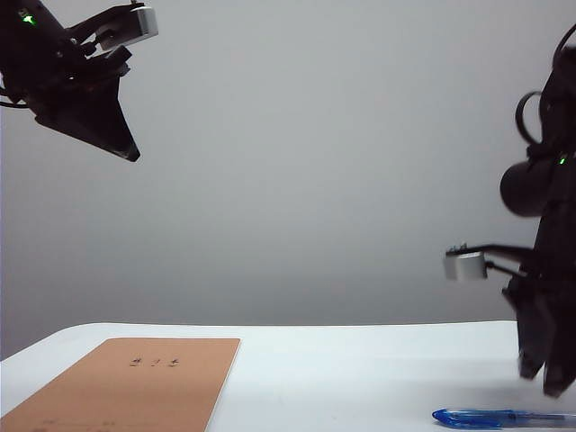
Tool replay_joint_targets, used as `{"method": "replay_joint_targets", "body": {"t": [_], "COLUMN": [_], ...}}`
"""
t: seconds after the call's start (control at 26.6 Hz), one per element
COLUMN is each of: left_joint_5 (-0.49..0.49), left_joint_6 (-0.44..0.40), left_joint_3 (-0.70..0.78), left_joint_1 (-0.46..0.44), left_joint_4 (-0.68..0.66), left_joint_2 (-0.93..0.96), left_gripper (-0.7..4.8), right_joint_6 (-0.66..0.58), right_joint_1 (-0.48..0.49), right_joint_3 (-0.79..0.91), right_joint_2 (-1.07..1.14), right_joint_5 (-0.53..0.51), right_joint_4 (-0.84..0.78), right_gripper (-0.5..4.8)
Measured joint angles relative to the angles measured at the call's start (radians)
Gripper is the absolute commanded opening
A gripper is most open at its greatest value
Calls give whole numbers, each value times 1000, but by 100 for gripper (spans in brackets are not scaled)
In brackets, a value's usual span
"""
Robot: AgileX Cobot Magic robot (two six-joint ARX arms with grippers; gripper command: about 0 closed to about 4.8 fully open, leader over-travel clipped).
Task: Pick up a pen on the table and place it on the notebook.
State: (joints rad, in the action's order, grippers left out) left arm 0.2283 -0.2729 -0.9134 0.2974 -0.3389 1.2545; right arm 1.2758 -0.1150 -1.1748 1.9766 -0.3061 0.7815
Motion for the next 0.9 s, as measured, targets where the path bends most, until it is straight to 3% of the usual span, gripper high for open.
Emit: {"method": "replay_joint_targets", "body": {"t": [0.34,0.68,0.75,0.83,0.9], "left_joint_5": [170,188,188,188,188], "left_joint_6": [-76,-94,-94,-94,-94], "left_joint_3": [0,0,0,0,0], "left_joint_1": [0,0,0,0,0], "left_joint_4": [-85,-87,-85,-80,-74], "left_joint_2": [0,0,0,0,0], "left_gripper": [-5,-5,-5,-5,-6], "right_joint_6": [-2,-48,-60,-91,-98], "right_joint_1": [-3,-4,-5,-5,-5], "right_joint_3": [-2,2,9,22,28], "right_joint_2": [60,75,73,69,69], "right_joint_5": [-4,-3,-3,-3,-3], "right_joint_4": [-31,-70,-76,-105,-130], "right_gripper": [304,244,213,95,61]}}
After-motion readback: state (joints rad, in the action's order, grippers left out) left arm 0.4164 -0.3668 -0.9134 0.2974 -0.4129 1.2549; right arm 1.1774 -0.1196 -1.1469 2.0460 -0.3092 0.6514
